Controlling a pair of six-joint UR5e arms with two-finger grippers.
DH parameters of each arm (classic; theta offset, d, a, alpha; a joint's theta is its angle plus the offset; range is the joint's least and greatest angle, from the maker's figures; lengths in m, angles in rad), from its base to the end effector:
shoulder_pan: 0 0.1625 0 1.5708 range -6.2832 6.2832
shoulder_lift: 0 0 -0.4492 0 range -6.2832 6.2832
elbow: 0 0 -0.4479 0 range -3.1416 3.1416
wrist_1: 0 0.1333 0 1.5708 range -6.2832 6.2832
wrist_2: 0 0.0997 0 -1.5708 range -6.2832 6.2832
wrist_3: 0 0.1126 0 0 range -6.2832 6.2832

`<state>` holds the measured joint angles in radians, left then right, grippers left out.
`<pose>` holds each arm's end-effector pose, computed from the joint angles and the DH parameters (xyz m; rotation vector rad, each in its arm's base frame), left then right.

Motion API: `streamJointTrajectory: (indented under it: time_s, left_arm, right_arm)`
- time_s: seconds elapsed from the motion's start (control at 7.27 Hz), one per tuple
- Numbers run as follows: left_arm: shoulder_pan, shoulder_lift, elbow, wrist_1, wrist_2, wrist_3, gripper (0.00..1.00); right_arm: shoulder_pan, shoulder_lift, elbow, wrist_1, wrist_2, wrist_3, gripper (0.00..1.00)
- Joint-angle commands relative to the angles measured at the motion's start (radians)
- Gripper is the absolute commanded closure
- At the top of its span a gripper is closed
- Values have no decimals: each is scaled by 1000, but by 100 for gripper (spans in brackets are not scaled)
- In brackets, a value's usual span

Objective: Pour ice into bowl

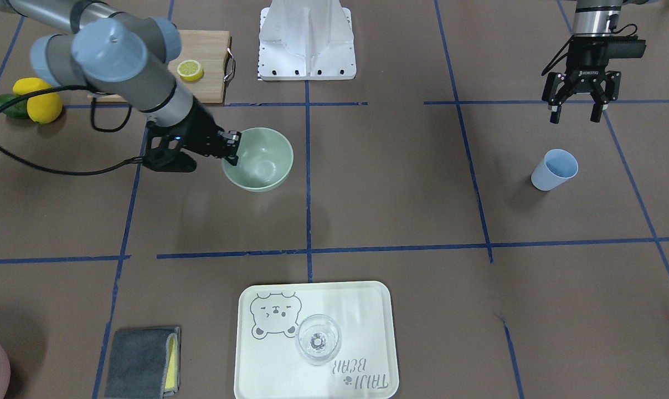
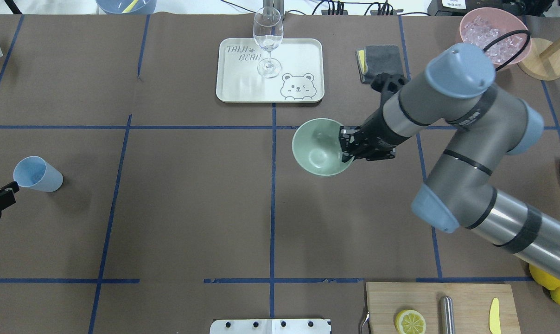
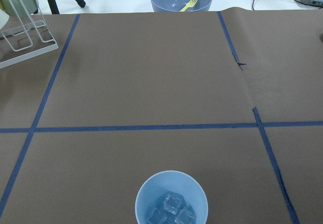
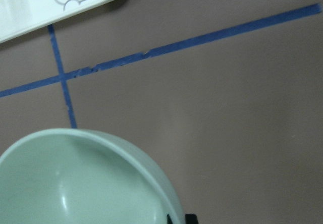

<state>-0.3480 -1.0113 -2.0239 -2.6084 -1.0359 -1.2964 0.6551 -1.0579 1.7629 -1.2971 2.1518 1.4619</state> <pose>0.2585 -0.2966 0.5686 0.7510 0.7142 -0.3158 -0.5078 -0.4803 0.2334 -0.1405 -1.0785 0.2073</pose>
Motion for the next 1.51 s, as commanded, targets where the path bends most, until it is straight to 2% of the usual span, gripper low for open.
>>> streamJointTrajectory:
  time_s: [0.0,0.28,0.41,0.69,1.38]
  left_arm:
    - [76,-27,49,-1,115,-38,1]
    - [115,-64,60,-1,151,-38,1]
    - [138,-70,104,-2,204,-41,1]
    - [156,-102,143,-4,235,-66,1]
    - [156,-153,218,-7,249,-67,1]
  right_arm:
    - [-101,186,-147,-19,-110,96,100]
    - [-133,387,-410,-10,-182,106,100]
    - [-134,435,-474,-7,-197,104,100]
    - [-144,507,-574,-5,-216,103,100]
    - [-205,512,-559,-7,-207,123,100]
